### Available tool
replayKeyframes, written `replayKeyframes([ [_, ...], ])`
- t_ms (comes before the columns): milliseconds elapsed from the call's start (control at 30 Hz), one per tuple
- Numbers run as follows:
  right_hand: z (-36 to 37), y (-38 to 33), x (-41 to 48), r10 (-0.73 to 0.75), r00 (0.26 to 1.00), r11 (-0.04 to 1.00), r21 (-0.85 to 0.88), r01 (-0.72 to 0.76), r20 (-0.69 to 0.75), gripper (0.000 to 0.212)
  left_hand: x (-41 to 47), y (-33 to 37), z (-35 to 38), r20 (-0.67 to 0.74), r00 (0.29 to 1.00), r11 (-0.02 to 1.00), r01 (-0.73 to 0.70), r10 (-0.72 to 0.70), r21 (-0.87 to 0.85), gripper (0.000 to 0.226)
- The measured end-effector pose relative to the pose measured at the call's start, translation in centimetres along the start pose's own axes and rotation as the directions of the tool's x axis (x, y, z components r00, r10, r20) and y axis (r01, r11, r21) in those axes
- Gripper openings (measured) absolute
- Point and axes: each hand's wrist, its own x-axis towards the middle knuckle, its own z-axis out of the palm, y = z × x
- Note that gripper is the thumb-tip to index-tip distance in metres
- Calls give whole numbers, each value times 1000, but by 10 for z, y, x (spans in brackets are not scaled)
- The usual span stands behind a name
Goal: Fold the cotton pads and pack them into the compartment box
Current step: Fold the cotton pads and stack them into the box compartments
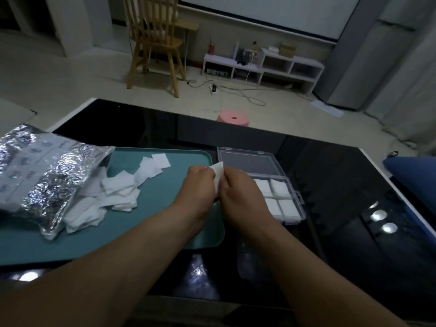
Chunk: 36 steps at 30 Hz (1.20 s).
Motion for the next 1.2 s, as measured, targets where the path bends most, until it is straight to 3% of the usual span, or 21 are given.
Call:
replayKeyframes([
  [33, -2, 2, 2, 20, 1000, 1000, 19, -20, 1, 27, 1, 1, 5, -10, 1000, 1000, 6, -6, 8, 11],
  [100, -5, 5, 5, 55, 998, 998, 29, -56, 14, 32, 3, 2, 13, 6, 1000, 999, 8, -8, 47, 12],
  [200, -12, 9, 8, 75, 997, 997, 16, -76, 6, 36, 14, 1, 20, 23, 999, 990, -28, 25, 135, 40],
  [267, -21, 12, 12, 105, 994, 993, 47, -106, 9, 29, 17, 4, 25, 47, 996, 982, -87, 80, 165, 18],
  [367, -43, 26, 27, 234, 970, 956, 201, -216, -69, 9, 28, 6, 26, 47, 971, 912, -237, 235, 335, 14],
  [400, -52, 34, 33, 278, 952, 939, 243, -241, -129, 11, 34, 3, 24, 98, 951, 842, -306, 294, 444, 20],
  [500, -69, 59, 45, 352, 910, 922, 250, -296, -218, 18, 44, -13, 21, 359, 871, 503, -488, 336, 713, 36],
  [633, -60, 82, 51, 394, 909, 911, 191, -366, -137, 13, 41, -33, 26, 522, 793, 142, -583, 312, 800, 44],
  [733, -47, 89, 55, 383, 922, 922, 77, -378, -58, 10, 44, -44, 22, 549, 795, -26, -562, 258, 827, 31],
  [800, -42, 92, 55, 382, 924, 924, -10, -382, -15, 10, 45, -48, 20, 556, 786, -58, -564, 270, 824, 33],
  [867, -41, 94, 55, 391, 921, 920, -41, -390, 11, 10, 45, -49, 20, 549, 781, -23, -569, 299, 822, 33],
  [1033, -44, 93, 58, 418, 904, 908, -46, -416, 85, 9, 45, -49, 19, 517, 797, 67, -562, 312, 824, 38],
  [1200, -44, 95, 61, 446, 884, 893, 4, -451, 143, 7, 46, -50, 19, 515, 806, 57, -552, 291, 832, 42],
])
